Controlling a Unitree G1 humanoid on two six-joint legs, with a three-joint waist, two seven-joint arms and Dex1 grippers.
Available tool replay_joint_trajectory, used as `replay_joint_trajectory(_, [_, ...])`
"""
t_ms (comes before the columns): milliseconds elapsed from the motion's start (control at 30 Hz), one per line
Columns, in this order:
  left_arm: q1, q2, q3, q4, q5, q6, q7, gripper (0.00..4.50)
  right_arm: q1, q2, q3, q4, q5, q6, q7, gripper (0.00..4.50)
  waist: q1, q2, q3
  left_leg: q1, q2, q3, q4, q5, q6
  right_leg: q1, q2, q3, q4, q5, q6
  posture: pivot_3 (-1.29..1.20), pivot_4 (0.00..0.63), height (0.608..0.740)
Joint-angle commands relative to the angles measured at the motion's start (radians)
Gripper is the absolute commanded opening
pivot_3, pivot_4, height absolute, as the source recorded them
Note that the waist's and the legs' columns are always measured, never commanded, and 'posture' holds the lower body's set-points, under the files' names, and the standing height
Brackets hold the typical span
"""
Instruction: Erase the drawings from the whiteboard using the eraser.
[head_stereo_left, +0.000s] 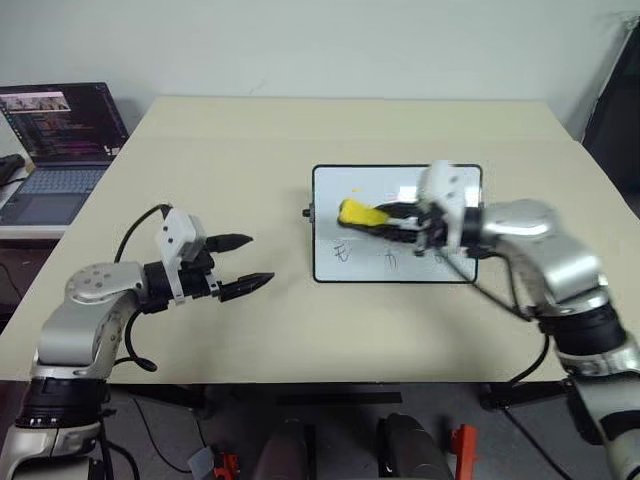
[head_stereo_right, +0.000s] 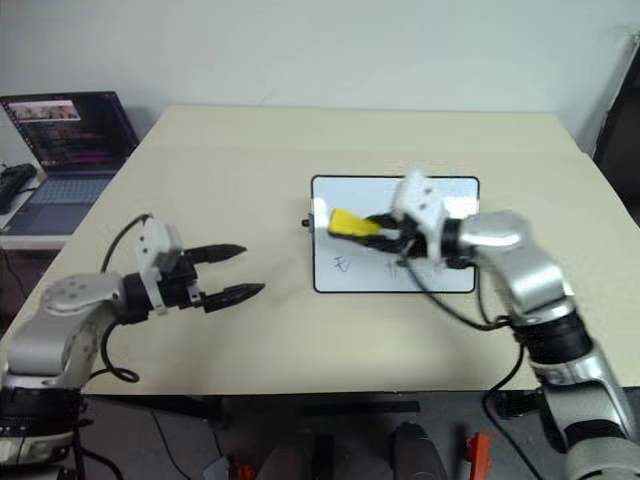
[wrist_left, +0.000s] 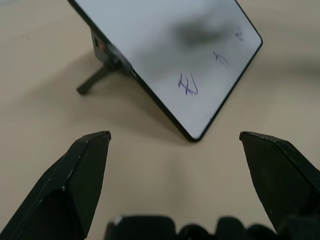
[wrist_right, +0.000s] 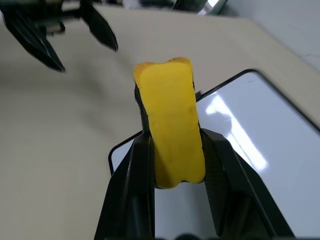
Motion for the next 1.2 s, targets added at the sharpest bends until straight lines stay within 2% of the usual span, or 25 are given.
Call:
replay_joint_trajectory(33, [0.017, 0.017, -0.007, -0.072, -0.006, -0.016, -0.034, 4.50, -0.040, 0.039, 0.059, 0.062, -0.123, -0.089, -0.041, 0.97, 0.009, 0.000, 0.000, -0.003, -0.001, 0.000, 0.000, 0.000, 0.000, -0.003, 0.000, -0.001, 0.001, 0.000, 0.000, 0.00, 0.150, 0.740])
replay_joint_trajectory(267, [0.009, -0.007, -0.021, -0.087, -0.008, -0.015, -0.029, 4.50, -0.085, 0.119, 0.119, 0.284, -0.304, -0.236, -0.130, 0.97, 0.004, 0.000, 0.000, -0.002, -0.001, 0.001, 0.000, 0.000, 0.000, -0.003, 0.001, 0.000, 0.003, 0.000, -0.001, 0.00, 0.150, 0.740])
replay_joint_trajectory(433, [-0.003, -0.024, -0.032, -0.088, -0.005, -0.011, -0.018, 4.50, -0.054, 0.146, 0.147, 0.407, -0.403, -0.309, -0.178, 0.97, 0.003, 0.000, 0.000, 0.002, -0.001, 0.001, 0.000, 0.000, 0.000, -0.001, 0.002, 0.000, 0.005, -0.001, -0.002, 0.00, 0.150, 0.740])
replay_joint_trajectory(600, [-0.005, -0.025, -0.032, -0.089, -0.010, -0.007, -0.016, 4.50, -0.017, 0.155, 0.178, 0.438, -0.459, -0.326, -0.175, 0.97, -0.001, -0.001, 0.000, 0.010, 0.000, 0.001, 0.000, 0.001, 0.000, 0.006, 0.002, 0.000, 0.006, -0.001, -0.003, 0.00, 0.150, 0.740])
replay_joint_trajectory(833, [-0.027, -0.025, -0.040, -0.079, -0.010, -0.001, -0.018, 4.50, 0.052, 0.150, 0.260, 0.432, -0.534, -0.284, -0.085, 0.97, -0.004, -0.005, -0.005, 0.029, 0.001, 0.000, -0.001, 0.001, 0.000, 0.025, 0.003, -0.001, 0.004, -0.008, -0.007, 0.00, 0.150, 0.740])
replay_joint_trajectory(1000, [-0.045, -0.022, -0.044, -0.063, -0.006, -0.005, -0.025, 4.50, 0.053, 0.156, 0.236, 0.435, -0.527, -0.277, -0.072, 0.97, -0.004, -0.006, -0.005, 0.040, 0.002, 0.000, -0.001, 0.001, 0.000, 0.032, 0.002, -0.001, 0.004, -0.010, -0.008, 0.00, 0.150, 0.740])
replay_joint_trajectory(1200, [-0.077, -0.029, -0.058, -0.037, 0.004, -0.010, -0.034, 4.50, 0.009, 0.166, 0.175, 0.484, -0.526, -0.292, -0.135, 0.97, -0.004, -0.006, -0.005, 0.041, 0.002, -0.001, -0.002, 0.001, 0.000, 0.032, 0.002, -0.001, 0.004, -0.010, -0.008, 0.00, 0.150, 0.740])
